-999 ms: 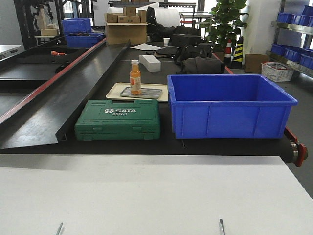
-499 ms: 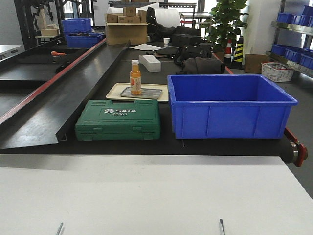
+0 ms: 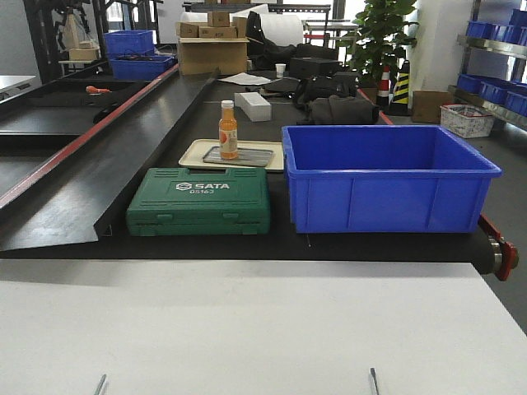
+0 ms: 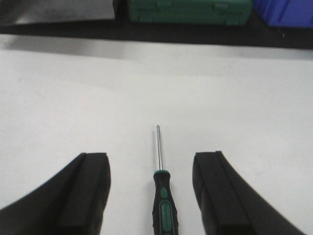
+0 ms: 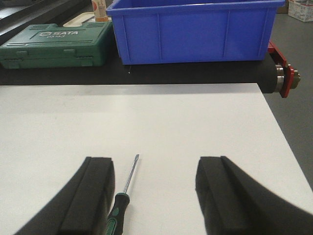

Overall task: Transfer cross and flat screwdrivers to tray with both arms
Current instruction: 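Center both open grippers over the screwdriver handles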

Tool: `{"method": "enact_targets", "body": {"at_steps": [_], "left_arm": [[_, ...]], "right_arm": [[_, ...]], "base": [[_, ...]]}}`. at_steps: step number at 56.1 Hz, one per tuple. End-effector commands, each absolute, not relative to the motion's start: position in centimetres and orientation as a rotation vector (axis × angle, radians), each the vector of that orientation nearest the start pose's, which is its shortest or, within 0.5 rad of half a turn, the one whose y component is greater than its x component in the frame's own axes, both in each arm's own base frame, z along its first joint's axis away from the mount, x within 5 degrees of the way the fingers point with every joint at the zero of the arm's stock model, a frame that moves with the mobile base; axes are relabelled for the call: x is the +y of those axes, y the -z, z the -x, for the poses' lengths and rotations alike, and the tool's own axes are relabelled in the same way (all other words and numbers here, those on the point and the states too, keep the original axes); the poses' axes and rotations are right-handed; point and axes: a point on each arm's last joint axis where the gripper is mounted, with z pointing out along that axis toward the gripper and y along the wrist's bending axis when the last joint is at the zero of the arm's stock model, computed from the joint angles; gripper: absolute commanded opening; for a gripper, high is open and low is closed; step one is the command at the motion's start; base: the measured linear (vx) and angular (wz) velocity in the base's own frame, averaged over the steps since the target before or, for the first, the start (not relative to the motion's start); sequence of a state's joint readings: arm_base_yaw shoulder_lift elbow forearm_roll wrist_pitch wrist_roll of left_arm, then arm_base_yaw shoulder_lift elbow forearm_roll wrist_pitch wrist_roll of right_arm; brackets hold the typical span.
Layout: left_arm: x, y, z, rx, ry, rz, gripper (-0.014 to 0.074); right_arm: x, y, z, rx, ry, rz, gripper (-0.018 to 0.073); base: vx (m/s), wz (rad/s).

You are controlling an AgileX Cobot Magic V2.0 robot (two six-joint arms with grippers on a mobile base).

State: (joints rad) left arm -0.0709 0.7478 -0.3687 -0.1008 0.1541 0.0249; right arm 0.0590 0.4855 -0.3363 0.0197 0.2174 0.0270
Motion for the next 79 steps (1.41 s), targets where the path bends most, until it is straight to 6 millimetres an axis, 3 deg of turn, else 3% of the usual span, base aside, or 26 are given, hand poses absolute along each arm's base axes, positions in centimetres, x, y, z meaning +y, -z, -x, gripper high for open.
{"method": "enact_targets", "body": {"at_steps": [1, 11, 29, 41, 67, 79], "left_arm": [[-1.9, -27.3, -16.8, 1.991, 0.115, -0.067, 0.0553], [-3.1, -26.9, -21.2, 2.195, 0.133, -0.11, 0.0556], [-4.3, -23.3, -29.1, 2.586, 0.133, -0.139, 0.0556], [-4.8, -20.5, -32.8, 2.744, 0.132, -0.148, 0.0556], [-5.0, -15.6, -34.9, 2.847, 0.117, -0.119, 0.0556], [-5.0, -13.9, -35.0, 2.893, 0.112, -0.122, 0.0556]], "right_arm": [[0.7, -28.8, -11.1, 1.746, -0.079, 0.009, 0.0453], [0.6, -28.8, -11.1, 1.75, -0.075, 0.013, 0.0453], [0.6, -28.6, -11.0, 1.776, -0.074, 0.014, 0.0453], [0.6, -28.5, -11.0, 1.781, -0.067, 0.021, 0.0453], [0.6, -28.5, -11.0, 1.785, -0.072, 0.017, 0.0453], [0.7, -27.6, -11.0, 1.887, -0.09, -0.001, 0.0453]], "base": [[0.0, 0.0], [0.0, 0.0], [0.0, 0.0], [0.0, 0.0], [0.0, 0.0], [0.0, 0.0]]}}
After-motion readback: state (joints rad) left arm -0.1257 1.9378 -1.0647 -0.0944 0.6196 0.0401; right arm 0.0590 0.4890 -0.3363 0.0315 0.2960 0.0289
